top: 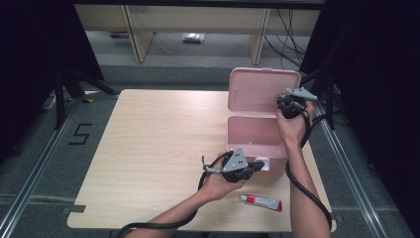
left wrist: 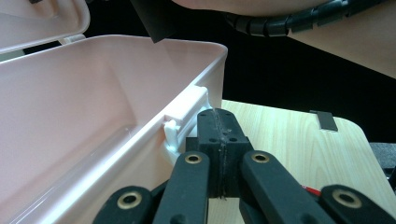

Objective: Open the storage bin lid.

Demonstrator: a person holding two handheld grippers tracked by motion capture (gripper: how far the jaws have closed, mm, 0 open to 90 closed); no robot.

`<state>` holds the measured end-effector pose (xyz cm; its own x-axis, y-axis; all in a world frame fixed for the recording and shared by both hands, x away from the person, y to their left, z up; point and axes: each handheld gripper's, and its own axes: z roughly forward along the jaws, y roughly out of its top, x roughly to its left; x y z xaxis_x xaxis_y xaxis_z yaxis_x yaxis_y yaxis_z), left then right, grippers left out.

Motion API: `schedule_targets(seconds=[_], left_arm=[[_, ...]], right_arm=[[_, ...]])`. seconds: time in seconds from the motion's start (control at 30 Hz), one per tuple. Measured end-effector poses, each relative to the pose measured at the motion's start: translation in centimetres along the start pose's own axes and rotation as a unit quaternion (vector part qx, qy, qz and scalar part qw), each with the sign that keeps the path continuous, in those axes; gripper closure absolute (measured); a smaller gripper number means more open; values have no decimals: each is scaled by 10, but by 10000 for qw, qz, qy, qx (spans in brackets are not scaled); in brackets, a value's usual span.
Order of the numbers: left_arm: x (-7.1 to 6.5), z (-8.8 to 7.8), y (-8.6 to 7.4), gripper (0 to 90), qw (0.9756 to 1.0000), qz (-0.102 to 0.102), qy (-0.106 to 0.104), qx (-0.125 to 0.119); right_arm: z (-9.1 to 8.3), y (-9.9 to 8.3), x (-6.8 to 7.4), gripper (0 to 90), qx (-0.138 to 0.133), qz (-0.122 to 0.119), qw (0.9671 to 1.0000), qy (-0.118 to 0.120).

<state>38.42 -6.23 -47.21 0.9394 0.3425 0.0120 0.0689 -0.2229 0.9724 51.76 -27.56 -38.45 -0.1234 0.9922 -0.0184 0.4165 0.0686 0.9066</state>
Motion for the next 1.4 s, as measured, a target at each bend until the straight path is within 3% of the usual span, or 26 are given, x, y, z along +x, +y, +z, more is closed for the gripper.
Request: schedule_targets(seconds=[0.03,0.2,0.37,0.43,0.47,0.5,0.53,0.63,0.7,0.8,0.83,0.93,0.97,1.07,1.13,1.23,1.27,1.3,1.4], left_arm=[[0,0,0,900,10000,0,0,0],[0,0,0,900,10000,-7,9,1],[0,0,0,900,10000,10,10,10],[0,0,0,900,10000,15,-3,-6],[-1,0,0,900,10000,-33,2,-6],[-1,0,0,900,10000,-55,7,-8],[-1,0,0,900,10000,-56,12,-4],[0,0,0,900,10000,-5,1,-7],[-1,0,0,900,10000,-34,19,0],[0,0,0,900,10000,-23,17,-1],[-1,0,0,900,10000,-24,17,-3],[-1,0,0,900,10000,-35,22,5],[0,0,0,900,10000,-28,18,-2],[-1,0,0,900,10000,-43,23,9],[0,0,0,900,10000,-17,7,10],[0,0,0,900,10000,-18,10,12],[0,0,0,900,10000,-16,11,14],[-1,0,0,900,10000,-40,25,16],[-1,0,0,900,10000,-20,10,11]], right_arm=[[0,0,1,900,53,101,9999,21],[2,-1,1,900,115,162,9998,19],[6,-3,1,900,187,121,9998,23],[7,-4,-1,900,195,-5,9998,-43],[8,-4,1,900,231,90,9997,-7],[8,-4,-1,900,252,-9,9997,-17],[9,-5,1,900,269,119,9996,-5],[8,-6,1,900,285,163,9995,17],[6,-6,0,897,216,51,9997,48],[-1,-5,1,877,197,174,9996,86],[-4,-4,-1,874,158,73,9998,112],[-13,-2,0,869,106,98,9998,160],[-16,-1,-2,868,111,-37,9998,171],[-22,-1,-1,865,104,52,9997,207],[-29,-2,-4,858,166,-104,9993,305],[-34,-4,-3,852,169,-13,9993,344],[-37,-5,-5,850,173,-127,9989,424],[-41,-6,-4,845,193,-47,9991,384],[-48,-7,-6,841,160,-177,9988,437]])
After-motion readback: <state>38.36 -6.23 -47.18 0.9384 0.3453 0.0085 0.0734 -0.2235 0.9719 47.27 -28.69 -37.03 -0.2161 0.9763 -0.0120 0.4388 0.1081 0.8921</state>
